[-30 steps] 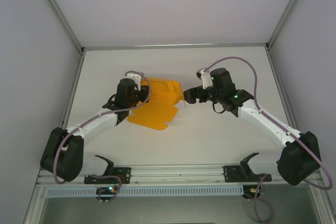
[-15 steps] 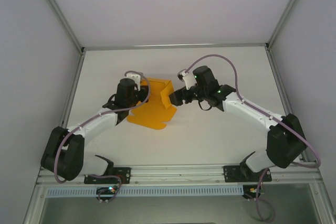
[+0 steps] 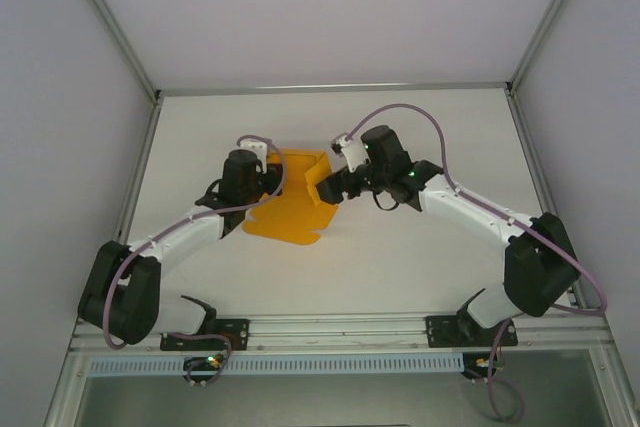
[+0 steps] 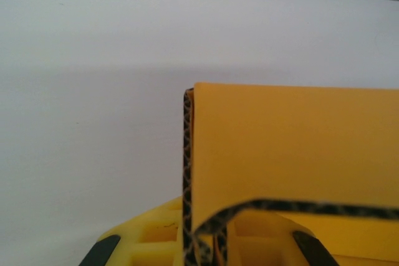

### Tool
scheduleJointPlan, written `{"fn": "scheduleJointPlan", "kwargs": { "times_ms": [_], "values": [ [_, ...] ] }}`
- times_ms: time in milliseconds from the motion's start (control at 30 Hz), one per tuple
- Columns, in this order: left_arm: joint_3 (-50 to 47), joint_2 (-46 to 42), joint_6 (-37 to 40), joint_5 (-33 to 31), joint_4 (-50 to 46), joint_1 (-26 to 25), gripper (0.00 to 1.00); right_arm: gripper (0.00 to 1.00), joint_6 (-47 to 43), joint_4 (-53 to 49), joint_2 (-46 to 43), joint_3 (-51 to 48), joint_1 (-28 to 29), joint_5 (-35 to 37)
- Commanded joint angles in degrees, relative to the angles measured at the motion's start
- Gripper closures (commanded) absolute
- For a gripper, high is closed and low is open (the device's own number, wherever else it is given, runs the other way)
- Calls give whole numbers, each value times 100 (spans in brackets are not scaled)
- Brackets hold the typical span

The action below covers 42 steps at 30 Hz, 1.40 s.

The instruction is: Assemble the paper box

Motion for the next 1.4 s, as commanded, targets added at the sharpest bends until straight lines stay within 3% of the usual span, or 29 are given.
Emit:
{"fn": "scheduleJointPlan", "kwargs": {
  "times_ms": [0, 100, 300, 433, 567, 833, 900, 967, 1033, 1100, 1200, 1300, 1367],
  "values": [
    [177, -83, -48, 154, 85, -68, 100, 15, -80, -101, 159, 320, 59, -62],
    [163, -137, -47, 233, 103, -90, 100, 16, -71, -58, 261, 402, 77, 237],
    [211, -192, -14, 317, 176, -232, 100, 25, -159, -182, 528, 574, 305, 1543],
    [228, -248, -29, 263, 138, -257, 100, 41, -147, -54, 590, 487, 385, 2319],
    [251, -343, -28, 52, 19, -283, 100, 65, -144, -174, 609, 461, 533, 3459],
    [307, -509, -30, -441, -177, -386, 100, 70, 112, -774, 741, 523, 606, 4813],
    [302, -550, -28, -470, -178, -407, 100, 66, 214, -875, 763, 560, 614, 5021],
    [324, -574, -20, -462, -185, -430, 100, 59, 218, -856, 767, 536, 611, 5056],
    [335, -599, -1, -470, -199, -442, 100, 59, 230, -786, 745, 503, 606, 5046],
    [327, -628, 18, -457, -196, -456, 100, 69, 221, -732, 726, 494, 606, 4985],
    [314, -647, 8, -461, -169, -462, 100, 61, 187, -613, 728, 465, 565, 4598],
    [299, -644, -4, -342, -103, -457, 100, 63, 160, -387, 732, 343, 520, 3875],
    [304, -674, -19, -278, -64, -463, 100, 72, 181, -282, 758, 297, 502, 3622]
  ]
}}
